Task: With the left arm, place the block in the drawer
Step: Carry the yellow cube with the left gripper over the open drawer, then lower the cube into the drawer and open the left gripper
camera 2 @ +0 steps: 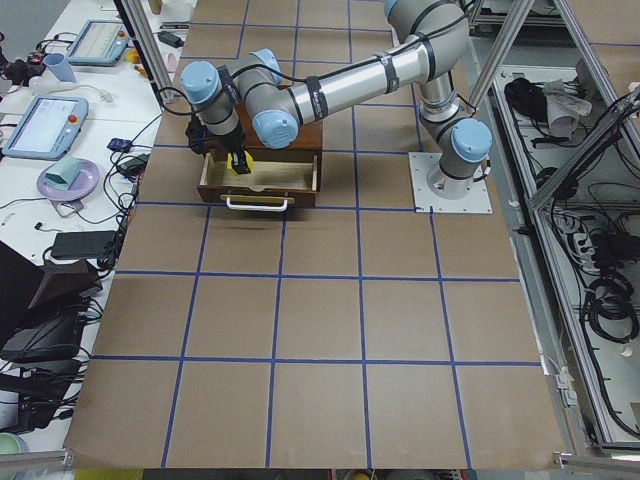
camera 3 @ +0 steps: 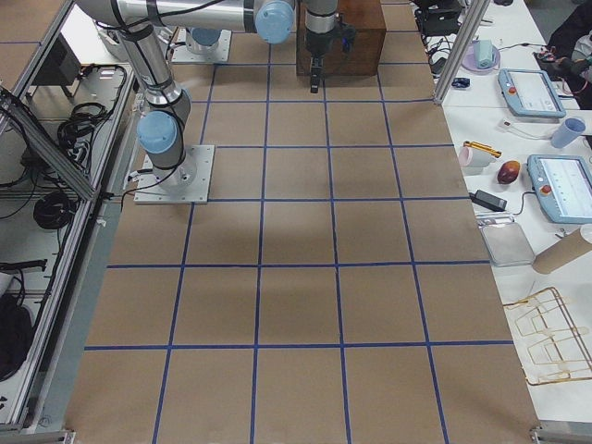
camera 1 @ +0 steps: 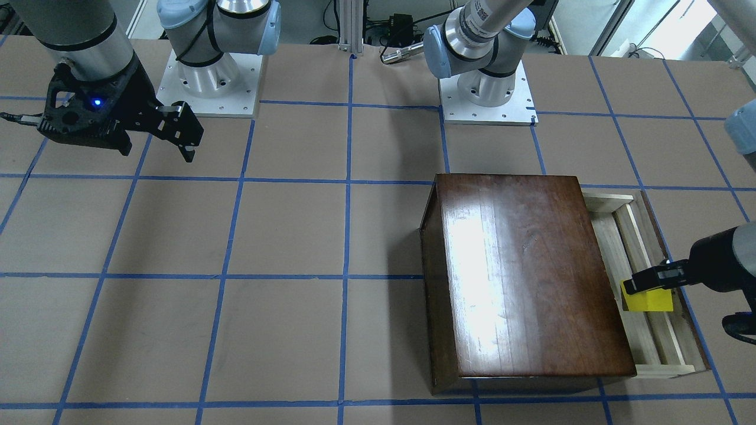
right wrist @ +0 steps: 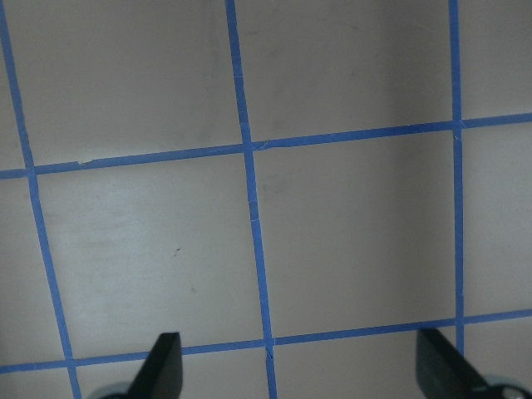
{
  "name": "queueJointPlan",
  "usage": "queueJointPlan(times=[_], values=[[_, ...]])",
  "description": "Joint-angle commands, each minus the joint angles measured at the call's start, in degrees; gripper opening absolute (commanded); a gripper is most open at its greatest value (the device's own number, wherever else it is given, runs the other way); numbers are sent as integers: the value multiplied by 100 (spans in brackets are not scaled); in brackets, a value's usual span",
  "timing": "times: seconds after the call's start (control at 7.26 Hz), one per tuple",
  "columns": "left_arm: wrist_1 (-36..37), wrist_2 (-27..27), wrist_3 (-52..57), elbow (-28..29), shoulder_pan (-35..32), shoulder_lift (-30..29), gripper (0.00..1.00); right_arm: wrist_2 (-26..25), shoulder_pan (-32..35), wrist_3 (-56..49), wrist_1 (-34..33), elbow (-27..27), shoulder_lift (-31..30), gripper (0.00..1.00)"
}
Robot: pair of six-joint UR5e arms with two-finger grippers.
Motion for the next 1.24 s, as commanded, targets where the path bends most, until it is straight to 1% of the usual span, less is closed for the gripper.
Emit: queueJointPlan(times=[0.0,0.14,0.28,0.41,0.55,1.1], values=[[340,79,84,-392,39,4,0,0,1,0,0,0,0,100],[481,80,85,-507,39,-22,0,0,2,0,0,0,0,100],[500,80,76,-586,39,-14,6,0,2,0,0,0,0,100],[491,36,67,-604,39,-5,73,0,2,0,0,0,0,100],[491,79,67,-605,39,21,100,0,2,0,0,9,0,100],[473,158,67,-456,39,135,100,0,2,0,0,9,0,100]])
